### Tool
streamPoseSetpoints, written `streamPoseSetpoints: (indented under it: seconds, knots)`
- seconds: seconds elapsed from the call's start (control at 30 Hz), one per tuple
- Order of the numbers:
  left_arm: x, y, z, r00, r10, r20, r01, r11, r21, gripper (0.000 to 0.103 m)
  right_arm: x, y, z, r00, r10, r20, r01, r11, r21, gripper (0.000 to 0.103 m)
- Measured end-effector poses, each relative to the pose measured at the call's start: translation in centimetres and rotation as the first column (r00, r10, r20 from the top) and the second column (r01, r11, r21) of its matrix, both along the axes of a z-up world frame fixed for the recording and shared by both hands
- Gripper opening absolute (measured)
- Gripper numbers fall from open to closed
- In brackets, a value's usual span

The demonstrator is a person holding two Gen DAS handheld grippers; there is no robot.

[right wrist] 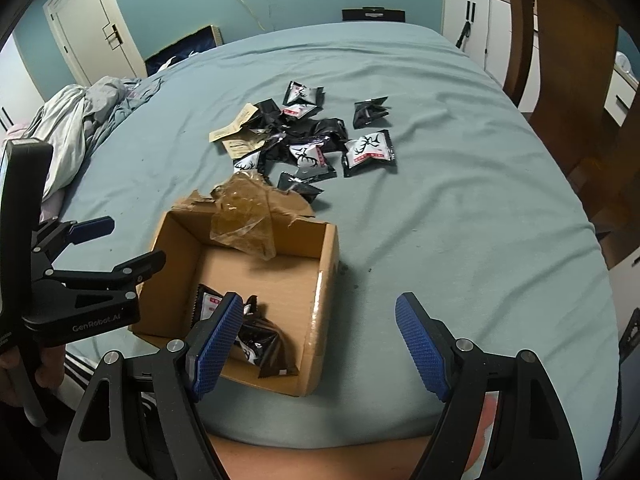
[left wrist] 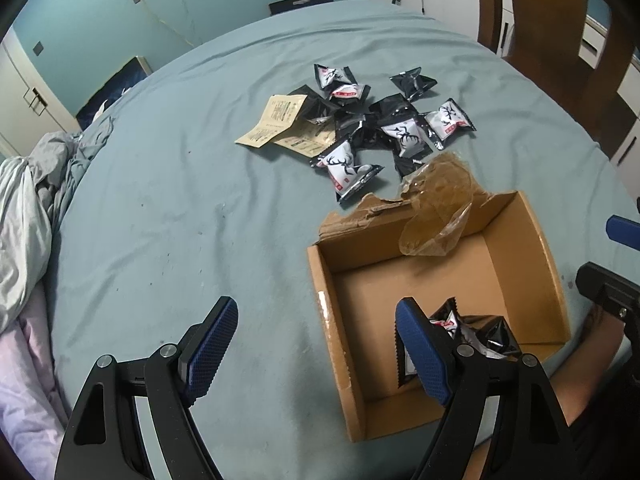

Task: Organize snacks
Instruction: 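Drop the black packet from the left gripper into the cardboard box, then reach the right gripper to the pile and grasp a white deer-print packet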

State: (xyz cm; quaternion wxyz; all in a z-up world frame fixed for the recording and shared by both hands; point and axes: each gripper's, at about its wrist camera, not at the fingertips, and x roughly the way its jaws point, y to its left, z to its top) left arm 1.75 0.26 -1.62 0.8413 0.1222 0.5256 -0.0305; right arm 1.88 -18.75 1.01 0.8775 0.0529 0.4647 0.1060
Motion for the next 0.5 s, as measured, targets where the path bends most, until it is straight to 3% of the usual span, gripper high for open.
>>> streamPoseSetpoints:
  seconds: [0.37, 0.5]
  knots:
    - [0.6, 0.2, -0.1, 1.000, 0.017, -0.020, -0.017, 1.000, 0.015, 0.082, 2.3, -0.2, -0.1, 1.000, -0.004, -0.004, 0.004, 0.999, -0.046, 0.078]
    - [1.4, 0.8, -0.2, 0.998, 0.046, -0.034, -0.046, 0.999, -0.009, 0.082, 4.7, -0.3, -0.9, 0.998, -0.014, -0.061, 0.014, 1.000, 0.014, 0.078]
